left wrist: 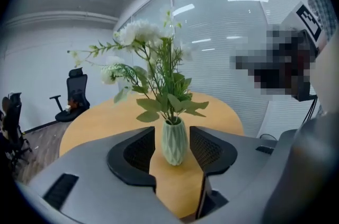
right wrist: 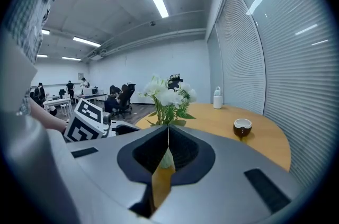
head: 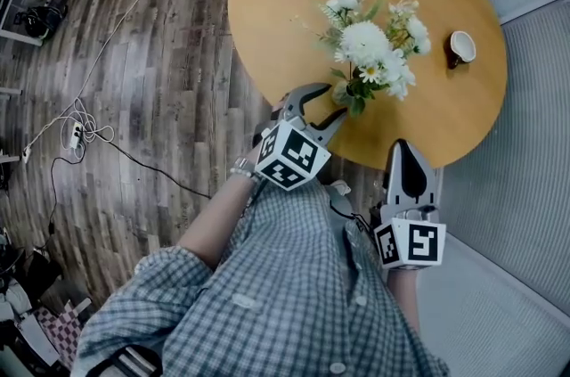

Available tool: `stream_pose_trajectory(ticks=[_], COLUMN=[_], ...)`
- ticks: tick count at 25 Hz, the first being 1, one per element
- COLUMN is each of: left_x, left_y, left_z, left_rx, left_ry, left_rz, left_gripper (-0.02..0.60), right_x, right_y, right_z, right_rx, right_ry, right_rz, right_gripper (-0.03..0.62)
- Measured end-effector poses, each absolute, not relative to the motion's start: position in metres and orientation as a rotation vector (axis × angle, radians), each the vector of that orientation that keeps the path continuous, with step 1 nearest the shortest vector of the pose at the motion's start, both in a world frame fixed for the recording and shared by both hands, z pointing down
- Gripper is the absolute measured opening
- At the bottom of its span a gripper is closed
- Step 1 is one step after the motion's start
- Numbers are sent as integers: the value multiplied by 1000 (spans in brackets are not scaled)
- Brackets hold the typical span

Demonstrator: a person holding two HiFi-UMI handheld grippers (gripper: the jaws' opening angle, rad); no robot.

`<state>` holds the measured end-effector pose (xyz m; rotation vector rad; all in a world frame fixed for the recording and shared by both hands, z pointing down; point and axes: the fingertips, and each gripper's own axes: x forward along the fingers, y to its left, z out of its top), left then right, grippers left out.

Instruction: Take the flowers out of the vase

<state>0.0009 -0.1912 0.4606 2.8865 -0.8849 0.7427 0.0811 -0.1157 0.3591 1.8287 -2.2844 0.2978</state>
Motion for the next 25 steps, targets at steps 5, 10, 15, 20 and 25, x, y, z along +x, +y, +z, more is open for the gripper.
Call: stream_pose_trajectory(ticks=[5, 10, 15, 20, 25], left_x=[10, 20, 30, 33, 32], left_y=[-195, -198, -205, -206, -208], left_z=[479, 489, 492, 495, 496], left_rx=[2879, 2885, 2891, 2877, 2863], left_ry=[-858, -861, -879, -909, -940], left_rz=[790, 809, 797, 797, 794], left_gripper=[230, 238, 238, 235, 213], right_x=[86, 86, 85, 84, 80], right_y=[-115, -114, -111, -109, -114], right_z=[365, 370, 379, 388, 394], right_rx=[1817, 1810, 1780, 1732, 1680], right_ry=[-2247, -2230, -2217, -2216, -2236], right_rz=[292, 306, 315, 315, 306], right_gripper=[11, 11, 11, 11, 11])
